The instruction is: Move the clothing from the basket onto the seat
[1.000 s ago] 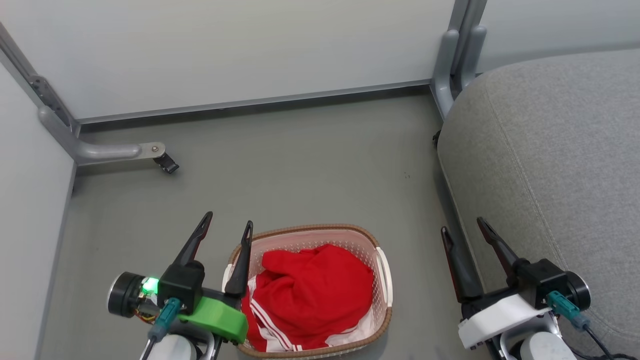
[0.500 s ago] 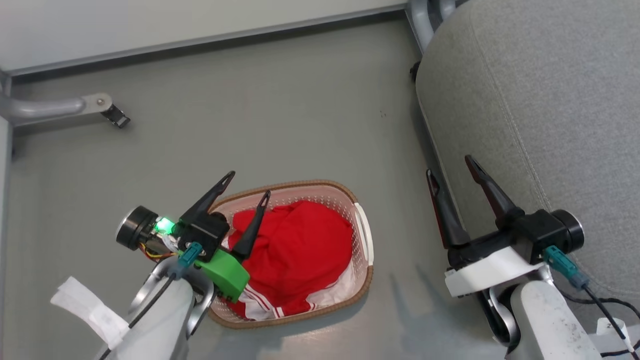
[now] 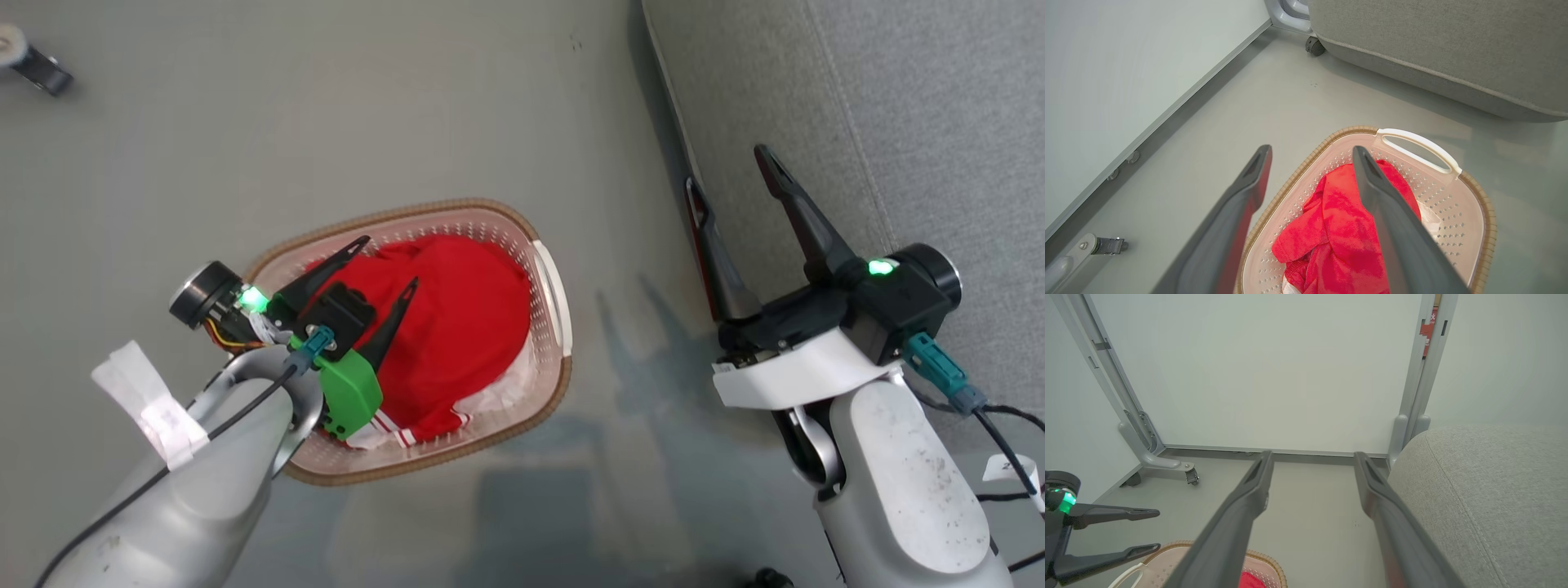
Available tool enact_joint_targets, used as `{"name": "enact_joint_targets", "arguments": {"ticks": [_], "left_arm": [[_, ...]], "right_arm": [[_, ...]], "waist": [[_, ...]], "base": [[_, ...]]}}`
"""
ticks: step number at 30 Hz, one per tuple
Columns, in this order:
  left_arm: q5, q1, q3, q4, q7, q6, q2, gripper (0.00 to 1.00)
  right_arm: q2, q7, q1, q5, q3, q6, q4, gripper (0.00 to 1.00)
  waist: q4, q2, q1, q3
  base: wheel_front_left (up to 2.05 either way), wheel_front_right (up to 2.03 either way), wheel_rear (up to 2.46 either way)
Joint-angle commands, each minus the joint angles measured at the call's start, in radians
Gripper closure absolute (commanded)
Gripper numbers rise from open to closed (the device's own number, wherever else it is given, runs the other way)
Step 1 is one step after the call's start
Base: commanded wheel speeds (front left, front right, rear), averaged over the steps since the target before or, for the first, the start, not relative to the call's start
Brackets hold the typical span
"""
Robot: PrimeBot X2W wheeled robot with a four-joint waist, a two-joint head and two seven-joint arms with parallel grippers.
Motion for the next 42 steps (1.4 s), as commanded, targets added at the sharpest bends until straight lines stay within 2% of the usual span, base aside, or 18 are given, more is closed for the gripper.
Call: {"name": "enact_joint_targets", "arguments": {"ticks": [1,15,21,27,36,40,42], "left_arm": [[-0.008,-0.039,-0.027,0.027,-0.001,0.0,0.015,0.0],[-0.114,-0.257,-0.37,0.25,-0.001,0.0,0.039,0.0],[-0.175,-0.315,-0.501,0.337,0.005,0.0,0.028,0.0],[-0.186,-0.318,-0.53,0.361,0.041,0.0,0.018,0.0],[-0.109,-0.289,-0.531,0.353,0.151,0.0,0.007,0.0],[-0.078,-0.305,-0.531,0.37,0.211,0.0,0.006,0.0],[-0.067,-0.337,-0.531,0.377,0.207,0.0,0.009,0.0]], "right_arm": [[-0.002,-0.002,-0.024,0.003,0.004,0.0,-0.01,0.0],[-0.002,-0.002,-0.091,-0.002,0.01,0.0,-0.063,0.0],[-0.002,-0.002,-0.102,-0.002,0.007,0.0,-0.085,0.0],[-0.002,-0.002,-0.111,-0.006,0.01,0.0,-0.098,0.0],[-0.002,-0.002,-0.113,-0.013,0.004,0.0,-0.12,0.0],[-0.002,-0.002,-0.121,-0.014,0.008,0.0,-0.133,0.0],[-0.002,-0.002,-0.123,-0.016,0.008,0.0,-0.141,0.0]], "waist": [[-0.06,0.0,-0.0001,0.117],[-0.091,0.0,-0.0001,0.304],[-0.091,0.0,-0.0001,0.359],[-0.083,0.0,-0.0001,0.387],[-0.076,0.0,-0.0001,0.424],[-0.075,0.0,-0.0001,0.446],[-0.076,0.0,-0.0001,0.46]], "base": [[0.0,0.0,0.0],[0.0,0.0,0.0],[0.0,0.0,0.0],[0.0,0.0,0.0],[0.0,0.0,0.0],[0.0,0.0,0.0],[0.0,0.0,0.0]]}}
